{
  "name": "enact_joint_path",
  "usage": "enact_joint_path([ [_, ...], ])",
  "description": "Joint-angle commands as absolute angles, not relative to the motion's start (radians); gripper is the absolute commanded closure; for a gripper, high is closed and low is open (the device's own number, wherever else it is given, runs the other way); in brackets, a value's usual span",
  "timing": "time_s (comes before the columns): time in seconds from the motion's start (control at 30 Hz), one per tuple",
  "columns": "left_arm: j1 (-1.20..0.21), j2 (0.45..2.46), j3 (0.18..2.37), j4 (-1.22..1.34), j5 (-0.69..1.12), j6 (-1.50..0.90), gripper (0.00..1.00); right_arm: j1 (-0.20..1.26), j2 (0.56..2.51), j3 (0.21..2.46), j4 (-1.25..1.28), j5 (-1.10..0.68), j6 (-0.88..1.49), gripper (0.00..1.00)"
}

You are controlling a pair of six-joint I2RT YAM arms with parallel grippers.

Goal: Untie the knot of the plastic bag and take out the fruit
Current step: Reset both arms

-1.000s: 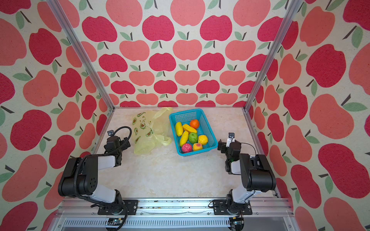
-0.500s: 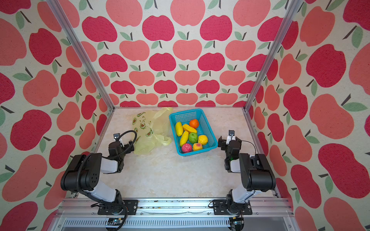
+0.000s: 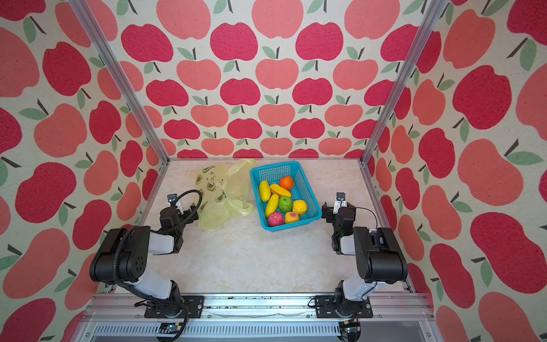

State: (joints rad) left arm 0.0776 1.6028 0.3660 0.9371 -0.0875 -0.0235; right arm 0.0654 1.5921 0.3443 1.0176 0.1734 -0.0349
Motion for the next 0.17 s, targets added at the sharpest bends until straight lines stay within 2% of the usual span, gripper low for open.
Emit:
enact_joint_path([
  [0.0,0.074,1.612,0.377,0.967,-0.069,-0.005,0.01,0.073,1.592,0.364,1.000,0.158,-0.054,0.01],
  [0.13,0.074,1.611,0.378,0.967,-0.069,-0.005,0.01,0.074,1.589,0.359,1.008,0.158,-0.056,0.01],
])
